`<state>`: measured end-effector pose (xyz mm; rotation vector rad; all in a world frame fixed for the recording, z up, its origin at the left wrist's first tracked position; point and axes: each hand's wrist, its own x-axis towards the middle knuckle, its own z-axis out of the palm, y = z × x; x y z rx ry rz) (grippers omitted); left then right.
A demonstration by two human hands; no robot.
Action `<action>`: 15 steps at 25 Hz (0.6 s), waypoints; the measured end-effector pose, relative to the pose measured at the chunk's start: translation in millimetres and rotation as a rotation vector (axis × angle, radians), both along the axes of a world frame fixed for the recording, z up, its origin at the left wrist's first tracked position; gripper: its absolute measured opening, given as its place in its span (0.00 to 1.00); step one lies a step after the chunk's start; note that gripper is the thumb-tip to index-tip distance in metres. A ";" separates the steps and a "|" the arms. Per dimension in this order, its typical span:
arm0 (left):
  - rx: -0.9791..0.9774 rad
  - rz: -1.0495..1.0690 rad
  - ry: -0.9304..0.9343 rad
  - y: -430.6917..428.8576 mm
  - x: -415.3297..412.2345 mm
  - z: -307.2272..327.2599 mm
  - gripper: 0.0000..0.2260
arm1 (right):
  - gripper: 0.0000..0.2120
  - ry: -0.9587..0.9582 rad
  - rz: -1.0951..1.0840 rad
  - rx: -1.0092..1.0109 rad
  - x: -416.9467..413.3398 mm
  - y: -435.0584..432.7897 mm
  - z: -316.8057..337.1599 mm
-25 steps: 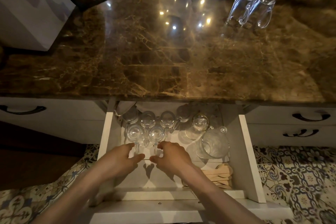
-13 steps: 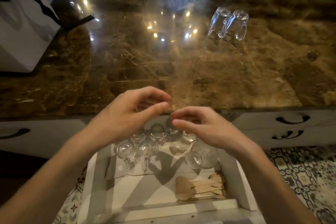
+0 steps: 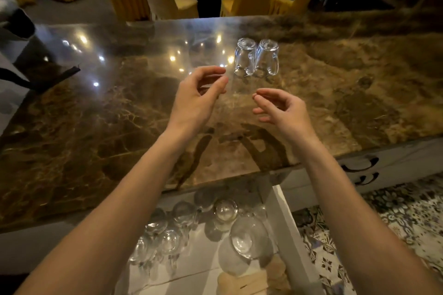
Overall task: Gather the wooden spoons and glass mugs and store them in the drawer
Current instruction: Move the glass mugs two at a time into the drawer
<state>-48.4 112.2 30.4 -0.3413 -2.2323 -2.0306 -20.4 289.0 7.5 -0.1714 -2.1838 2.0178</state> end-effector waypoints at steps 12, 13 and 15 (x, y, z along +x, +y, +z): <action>-0.078 0.026 -0.118 84.2 -98.0 -38.1 0.16 | 0.14 0.028 -0.324 0.033 -104.0 62.0 -11.2; -0.099 0.036 -0.122 90.1 -103.2 -38.3 0.17 | 0.14 0.029 -0.334 0.060 -110.0 65.3 -12.5; -0.110 0.071 -0.146 100.4 -110.5 -40.1 0.20 | 0.14 0.030 -0.335 0.086 -119.6 70.0 -16.0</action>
